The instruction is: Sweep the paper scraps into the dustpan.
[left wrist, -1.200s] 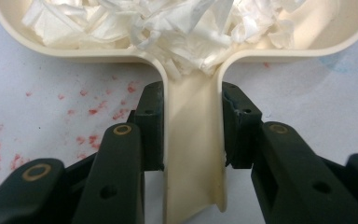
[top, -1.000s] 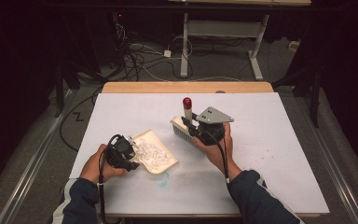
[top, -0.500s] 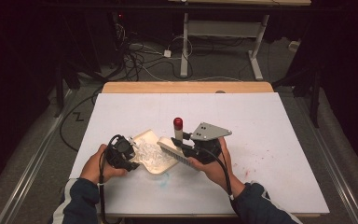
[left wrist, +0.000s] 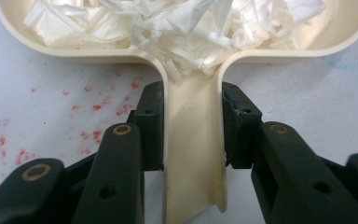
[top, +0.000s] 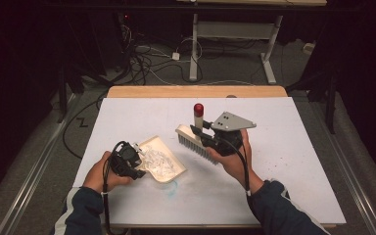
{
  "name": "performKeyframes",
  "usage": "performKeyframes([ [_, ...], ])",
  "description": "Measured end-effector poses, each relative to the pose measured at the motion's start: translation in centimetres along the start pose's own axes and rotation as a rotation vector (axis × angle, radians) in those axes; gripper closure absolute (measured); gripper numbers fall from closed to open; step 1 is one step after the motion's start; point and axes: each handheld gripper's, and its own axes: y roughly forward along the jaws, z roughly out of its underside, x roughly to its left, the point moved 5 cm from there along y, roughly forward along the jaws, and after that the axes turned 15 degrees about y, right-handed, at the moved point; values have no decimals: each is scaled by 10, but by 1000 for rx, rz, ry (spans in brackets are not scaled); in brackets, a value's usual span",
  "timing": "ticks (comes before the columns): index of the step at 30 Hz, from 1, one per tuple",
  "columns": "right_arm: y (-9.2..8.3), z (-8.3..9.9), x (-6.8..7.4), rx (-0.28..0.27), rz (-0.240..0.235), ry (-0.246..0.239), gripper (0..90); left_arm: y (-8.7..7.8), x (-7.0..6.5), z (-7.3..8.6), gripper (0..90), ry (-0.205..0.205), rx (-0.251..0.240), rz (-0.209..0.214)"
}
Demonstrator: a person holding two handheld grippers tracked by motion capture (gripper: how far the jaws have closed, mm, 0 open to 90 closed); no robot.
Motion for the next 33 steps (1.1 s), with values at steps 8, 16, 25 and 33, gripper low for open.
performKeyframes([
  [8,47,1,-16,-14,112,-114,709,2,1,0,633,0,4,4],
  [16,81,13,-8,22,81,-131,709,1,2,2,633,-21,-7,33],
  [25,74,20,12,101,-62,-166,707,-1,2,3,634,-32,-4,49],
  [33,53,22,26,123,-183,-136,708,-1,1,2,633,-14,13,24],
])
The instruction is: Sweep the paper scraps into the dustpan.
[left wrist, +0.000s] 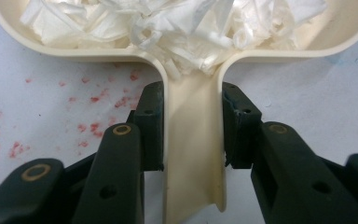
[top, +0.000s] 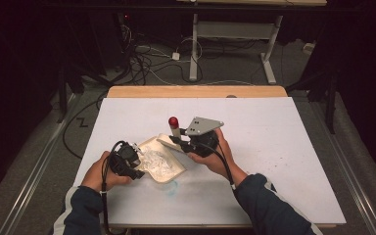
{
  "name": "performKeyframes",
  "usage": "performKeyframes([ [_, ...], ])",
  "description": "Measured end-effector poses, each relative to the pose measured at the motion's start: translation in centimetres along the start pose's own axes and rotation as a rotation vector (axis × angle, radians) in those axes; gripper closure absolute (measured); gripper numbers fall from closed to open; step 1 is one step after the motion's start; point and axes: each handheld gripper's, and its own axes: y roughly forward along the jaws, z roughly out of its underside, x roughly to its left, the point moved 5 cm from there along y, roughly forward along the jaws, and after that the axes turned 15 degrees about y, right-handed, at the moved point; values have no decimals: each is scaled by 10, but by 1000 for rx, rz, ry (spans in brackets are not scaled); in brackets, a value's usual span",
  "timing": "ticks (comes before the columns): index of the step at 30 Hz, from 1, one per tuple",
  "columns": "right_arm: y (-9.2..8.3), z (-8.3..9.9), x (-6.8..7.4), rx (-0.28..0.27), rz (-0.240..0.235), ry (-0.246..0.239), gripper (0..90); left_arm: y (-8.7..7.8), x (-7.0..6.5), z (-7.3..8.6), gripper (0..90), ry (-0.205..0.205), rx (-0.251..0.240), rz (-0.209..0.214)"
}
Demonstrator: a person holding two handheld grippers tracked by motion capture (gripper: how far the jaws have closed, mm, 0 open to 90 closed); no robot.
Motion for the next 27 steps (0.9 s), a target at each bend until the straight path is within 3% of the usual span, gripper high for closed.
performKeyframes([
  [2,-8,-2,5,-12,-56,37,709,0,0,0,633,0,0,-2],
  [4,-17,-4,10,-35,-67,38,709,0,-1,0,633,3,5,-4],
  [10,-39,-12,9,-73,-32,28,709,2,-1,0,634,4,13,-5],
  [14,-44,-15,0,-86,27,41,709,2,-1,1,633,4,11,-5],
  [17,-42,-13,-6,-79,55,68,709,3,-1,1,633,9,14,-3],
  [23,-22,-7,-9,-29,173,-2,709,2,-2,2,633,20,21,0],
  [27,-11,-2,-4,5,177,-17,709,0,-2,2,633,22,16,-1],
])
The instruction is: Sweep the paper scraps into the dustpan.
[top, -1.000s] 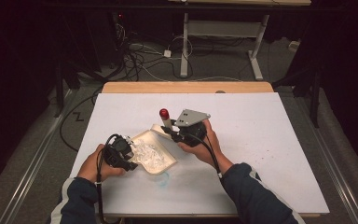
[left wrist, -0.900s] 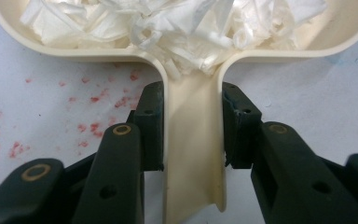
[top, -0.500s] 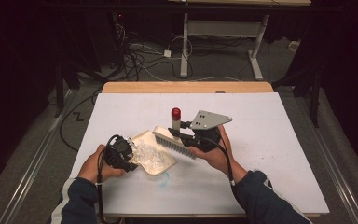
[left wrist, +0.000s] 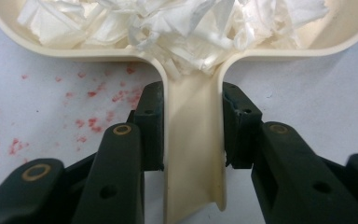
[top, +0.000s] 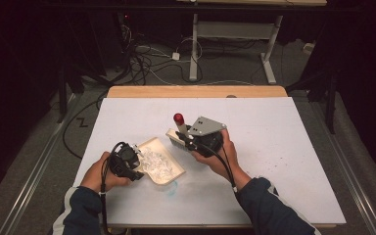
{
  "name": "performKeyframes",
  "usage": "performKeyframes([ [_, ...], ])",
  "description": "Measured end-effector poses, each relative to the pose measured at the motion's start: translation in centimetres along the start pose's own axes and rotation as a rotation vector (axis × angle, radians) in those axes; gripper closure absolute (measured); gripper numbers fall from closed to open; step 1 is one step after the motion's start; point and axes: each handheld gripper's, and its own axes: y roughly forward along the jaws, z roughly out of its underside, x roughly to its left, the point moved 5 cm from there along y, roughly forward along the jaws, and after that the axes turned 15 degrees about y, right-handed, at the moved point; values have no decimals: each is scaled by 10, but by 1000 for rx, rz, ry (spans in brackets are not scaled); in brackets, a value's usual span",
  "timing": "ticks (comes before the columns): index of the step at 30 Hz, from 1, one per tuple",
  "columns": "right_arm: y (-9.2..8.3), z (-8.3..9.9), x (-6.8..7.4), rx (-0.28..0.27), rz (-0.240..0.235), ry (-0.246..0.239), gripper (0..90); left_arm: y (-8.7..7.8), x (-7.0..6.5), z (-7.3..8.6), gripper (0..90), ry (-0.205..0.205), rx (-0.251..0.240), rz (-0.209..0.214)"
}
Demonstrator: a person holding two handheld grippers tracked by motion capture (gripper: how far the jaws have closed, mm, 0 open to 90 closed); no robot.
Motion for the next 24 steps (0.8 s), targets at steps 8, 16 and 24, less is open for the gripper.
performKeyframes([
  [8,5,4,18,60,-76,-17,708,0,-1,0,633,10,13,-7],
  [16,-19,-4,34,31,-160,13,709,0,-2,-1,633,5,17,-10],
  [24,-48,-15,17,-51,-129,54,709,2,-2,-1,633,-2,13,-4],
])
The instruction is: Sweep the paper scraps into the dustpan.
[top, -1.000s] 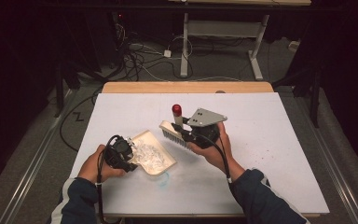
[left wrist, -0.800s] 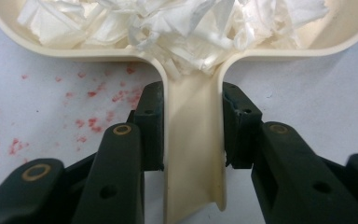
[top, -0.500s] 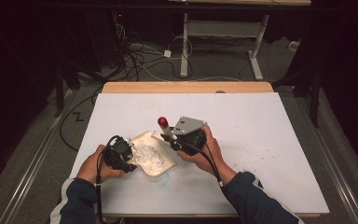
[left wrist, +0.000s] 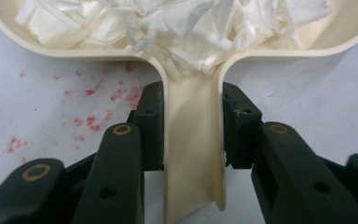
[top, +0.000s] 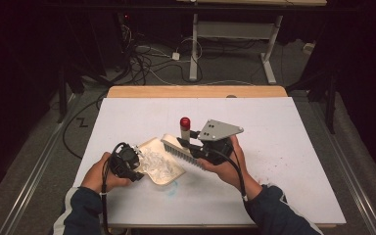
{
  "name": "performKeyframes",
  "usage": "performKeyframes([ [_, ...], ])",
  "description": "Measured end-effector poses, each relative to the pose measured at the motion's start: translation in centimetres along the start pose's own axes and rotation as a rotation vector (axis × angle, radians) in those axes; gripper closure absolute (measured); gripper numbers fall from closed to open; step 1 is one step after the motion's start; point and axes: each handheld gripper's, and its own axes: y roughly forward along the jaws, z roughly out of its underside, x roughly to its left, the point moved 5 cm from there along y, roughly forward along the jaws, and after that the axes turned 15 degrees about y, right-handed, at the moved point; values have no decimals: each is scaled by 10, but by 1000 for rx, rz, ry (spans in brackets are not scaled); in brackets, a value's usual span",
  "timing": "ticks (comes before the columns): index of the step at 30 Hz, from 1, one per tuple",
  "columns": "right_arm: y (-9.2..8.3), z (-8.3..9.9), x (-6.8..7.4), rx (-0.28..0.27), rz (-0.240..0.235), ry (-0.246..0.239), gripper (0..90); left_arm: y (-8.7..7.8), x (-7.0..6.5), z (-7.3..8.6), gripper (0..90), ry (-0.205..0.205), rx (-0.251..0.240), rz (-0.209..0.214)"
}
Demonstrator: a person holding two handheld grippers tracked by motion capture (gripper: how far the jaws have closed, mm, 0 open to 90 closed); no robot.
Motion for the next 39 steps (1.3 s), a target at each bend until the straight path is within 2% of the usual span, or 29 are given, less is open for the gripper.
performKeyframes([
  [4,-9,2,-8,2,14,14,709,0,0,0,633,-11,-7,-1],
  [7,-9,10,-13,34,15,35,709,0,-2,-1,633,-16,-7,-3],
  [10,-5,21,-12,67,25,21,708,1,-3,-2,633,-13,2,-12],
  [15,-12,30,-11,69,18,24,709,3,-4,-5,633,-16,2,-15],
  [20,-11,33,-2,93,-40,14,709,2,-4,-4,633,-22,-10,-18],
  [23,-15,32,0,86,-37,2,709,2,-4,-3,633,-30,-18,-12],
  [25,-21,29,-2,73,-35,12,709,3,-4,-1,633,-34,-18,-8],
  [30,-35,23,-14,40,-15,31,709,2,-2,0,633,-46,-35,-18],
  [39,-58,17,-33,18,8,54,709,3,-1,2,633,-72,-58,-14],
])
